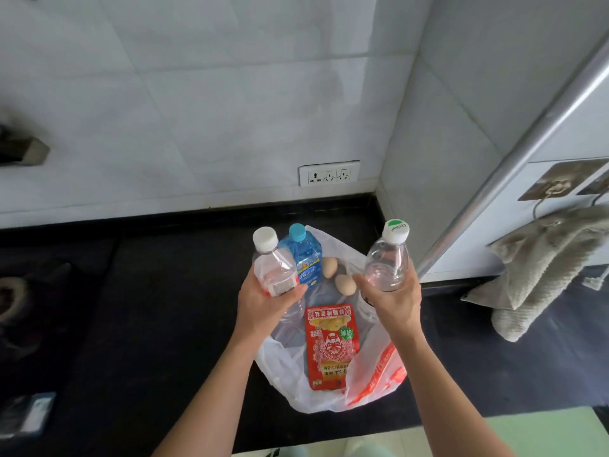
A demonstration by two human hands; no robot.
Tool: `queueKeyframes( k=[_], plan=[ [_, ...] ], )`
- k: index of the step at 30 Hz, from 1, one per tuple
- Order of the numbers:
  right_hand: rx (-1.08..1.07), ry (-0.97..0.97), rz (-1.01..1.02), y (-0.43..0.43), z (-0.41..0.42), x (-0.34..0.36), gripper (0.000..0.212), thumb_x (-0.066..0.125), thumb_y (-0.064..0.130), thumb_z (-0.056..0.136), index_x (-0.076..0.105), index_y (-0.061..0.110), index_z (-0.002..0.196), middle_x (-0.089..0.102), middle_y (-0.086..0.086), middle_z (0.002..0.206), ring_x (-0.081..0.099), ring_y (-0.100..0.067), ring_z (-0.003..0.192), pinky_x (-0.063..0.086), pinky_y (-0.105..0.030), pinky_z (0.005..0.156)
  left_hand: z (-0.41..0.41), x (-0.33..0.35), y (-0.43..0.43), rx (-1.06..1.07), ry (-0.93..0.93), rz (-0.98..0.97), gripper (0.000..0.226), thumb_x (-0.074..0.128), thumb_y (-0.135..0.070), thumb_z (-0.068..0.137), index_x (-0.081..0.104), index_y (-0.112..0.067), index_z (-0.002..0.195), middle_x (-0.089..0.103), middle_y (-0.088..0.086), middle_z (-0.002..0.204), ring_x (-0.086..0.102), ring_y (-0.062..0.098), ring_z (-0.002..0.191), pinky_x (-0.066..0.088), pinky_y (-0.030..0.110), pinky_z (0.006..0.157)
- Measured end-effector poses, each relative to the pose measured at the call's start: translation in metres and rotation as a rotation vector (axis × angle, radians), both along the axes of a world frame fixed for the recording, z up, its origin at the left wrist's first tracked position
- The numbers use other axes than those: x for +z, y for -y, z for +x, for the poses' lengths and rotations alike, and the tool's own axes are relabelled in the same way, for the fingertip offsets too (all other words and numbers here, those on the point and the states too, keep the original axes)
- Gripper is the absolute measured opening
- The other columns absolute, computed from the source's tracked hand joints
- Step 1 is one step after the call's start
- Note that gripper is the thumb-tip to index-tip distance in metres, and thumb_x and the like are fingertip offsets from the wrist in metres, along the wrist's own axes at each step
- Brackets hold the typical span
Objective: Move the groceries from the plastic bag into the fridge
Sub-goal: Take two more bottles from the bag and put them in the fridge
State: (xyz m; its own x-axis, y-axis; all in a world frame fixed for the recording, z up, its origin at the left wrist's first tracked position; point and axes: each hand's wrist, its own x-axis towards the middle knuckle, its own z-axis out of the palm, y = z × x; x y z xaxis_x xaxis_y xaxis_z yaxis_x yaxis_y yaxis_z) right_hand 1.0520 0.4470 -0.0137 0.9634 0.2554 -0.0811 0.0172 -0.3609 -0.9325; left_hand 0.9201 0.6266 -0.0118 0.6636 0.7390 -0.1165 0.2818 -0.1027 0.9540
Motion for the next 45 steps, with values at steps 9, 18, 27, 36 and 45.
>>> queueKeyframes(
  k=[9,18,27,36,45],
  plan=[
    [0.123,0.127,0.115,-0.016,-0.004,0.065,0.057,0.088,0.042,0.069,0.056,0.028,0.114,0.067,0.007,0.101,0.067,-0.012,0.091,0.058,-0.031,0.077,0.006,0.065,0.013,0.002,0.160,-0.117,0.059,0.085,-0.011,0.073,0.054,-0.024,0.122,0.067,-0.007,0.110,0.067,0.010,0.101,0.057,0.024,0.079],
    [0.270,0.146,0.153,-0.046,-0.043,0.079,0.051,0.088,0.034,0.070,0.060,0.025,0.112,0.070,0.005,0.099,0.069,-0.010,0.089,0.059,-0.030,0.075,-0.038,0.086,0.011,0.121,0.209,-0.068,0.057,0.088,-0.012,0.070,0.058,-0.025,0.118,0.070,-0.009,0.103,0.068,0.003,0.099,0.056,0.015,0.070],
    [0.591,0.118,0.147,-0.073,-0.092,0.083,0.052,0.088,0.039,0.069,0.055,0.027,0.108,0.066,0.011,0.095,0.064,-0.005,0.089,0.050,-0.017,0.074,-0.107,0.103,0.034,0.448,0.203,0.017,0.057,0.089,-0.015,0.069,0.055,-0.036,0.110,0.068,-0.012,0.104,0.067,-0.003,0.094,0.054,0.012,0.069],
    [0.967,0.080,0.173,-0.061,-0.166,0.075,0.052,0.089,0.037,0.069,0.056,0.025,0.108,0.063,0.013,0.090,0.061,0.006,0.084,0.046,-0.007,0.068,-0.198,0.089,0.107,0.856,0.124,0.063,0.064,0.090,-0.022,0.069,0.052,-0.033,0.119,0.064,-0.017,0.106,0.064,-0.006,0.094,0.050,0.010,0.072],
    [1.375,-0.051,0.147,-0.049,-0.284,0.076,0.059,0.089,0.033,0.068,0.051,0.029,0.114,0.060,0.015,0.100,0.060,-0.002,0.092,0.043,-0.014,0.074,-0.312,0.078,0.188,1.239,0.034,0.100,0.056,0.090,-0.029,0.068,0.060,-0.029,0.116,0.071,-0.012,0.098,0.069,0.002,0.088,0.053,0.020,0.072]
  ],
)
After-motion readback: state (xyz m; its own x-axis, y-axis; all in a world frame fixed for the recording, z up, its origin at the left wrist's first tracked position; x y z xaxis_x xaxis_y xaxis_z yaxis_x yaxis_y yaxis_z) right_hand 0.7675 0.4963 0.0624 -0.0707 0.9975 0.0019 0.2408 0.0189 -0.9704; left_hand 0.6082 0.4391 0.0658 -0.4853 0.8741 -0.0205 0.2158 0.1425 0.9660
